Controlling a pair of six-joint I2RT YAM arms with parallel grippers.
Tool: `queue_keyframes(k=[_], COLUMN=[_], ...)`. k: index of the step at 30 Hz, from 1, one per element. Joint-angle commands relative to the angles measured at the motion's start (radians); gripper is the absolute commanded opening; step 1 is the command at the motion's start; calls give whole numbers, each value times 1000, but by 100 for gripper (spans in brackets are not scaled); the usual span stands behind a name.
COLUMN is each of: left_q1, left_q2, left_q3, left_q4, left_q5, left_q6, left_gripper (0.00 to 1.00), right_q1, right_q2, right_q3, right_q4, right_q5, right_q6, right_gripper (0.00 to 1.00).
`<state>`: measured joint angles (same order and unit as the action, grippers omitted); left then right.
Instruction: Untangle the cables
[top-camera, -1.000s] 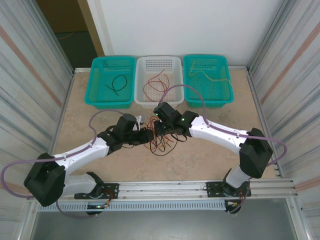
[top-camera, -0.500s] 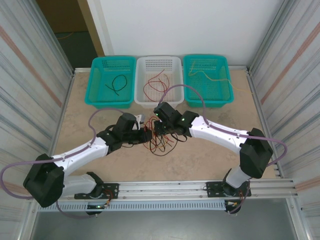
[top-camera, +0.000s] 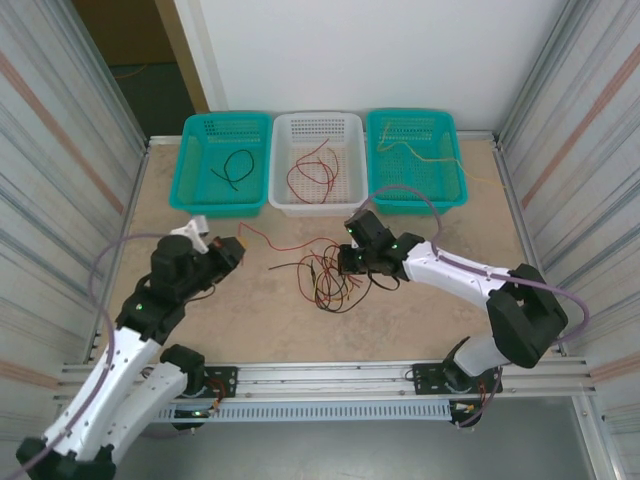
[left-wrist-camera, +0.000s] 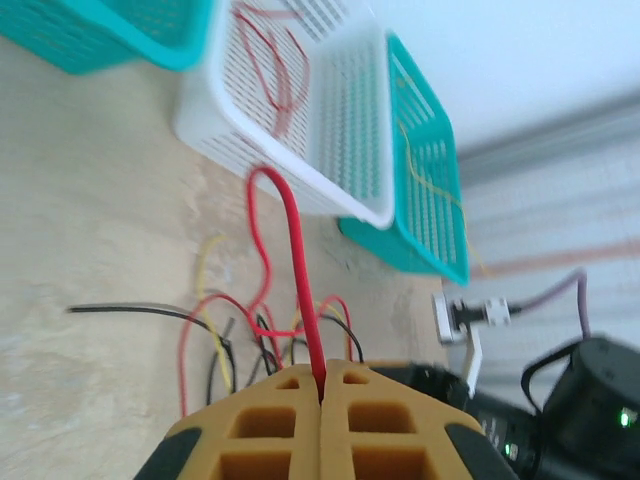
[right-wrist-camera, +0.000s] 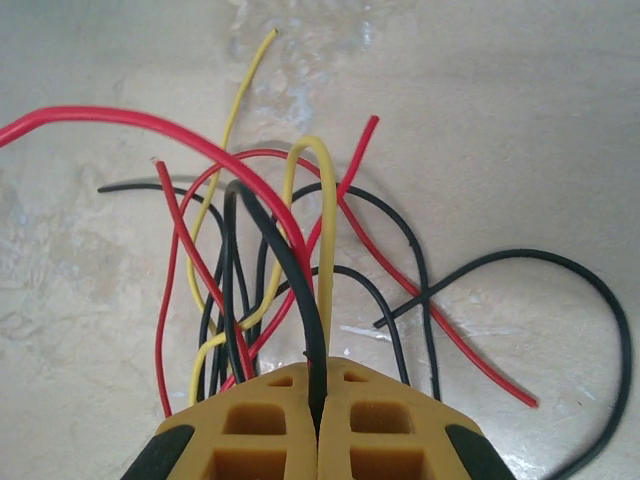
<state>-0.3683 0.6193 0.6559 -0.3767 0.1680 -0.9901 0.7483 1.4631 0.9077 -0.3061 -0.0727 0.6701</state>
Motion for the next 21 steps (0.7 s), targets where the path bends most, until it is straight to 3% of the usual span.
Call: queue_keyframes(k=[1,6,10,12,16,21], left_q1=[95,164,164,162,125,115], left_q2=[-32,-51,-13,30,77,116], left_q3=[-7,49,119,158,213,275], left_q4=[-157,-144,-62,-3,38,49], left_q5=[15,78,174,272,352,435], left_q6=[-70,-47,-2,42,112,155], left_gripper=[0,0,0,0,0,0], right_q1=[-22,3,97,151,217,282], right_q2=[-31,33,84,64,-27,-152], right_q3=[-28,-8,78,132,264,341], right_q4=[40,-38,-188,-256,-353,-301], right_q5=[-46,-5,152,227,287,293], right_q6=[44,7,-57,-88,-128,-225], right_gripper=[1,13,46,56,66,76])
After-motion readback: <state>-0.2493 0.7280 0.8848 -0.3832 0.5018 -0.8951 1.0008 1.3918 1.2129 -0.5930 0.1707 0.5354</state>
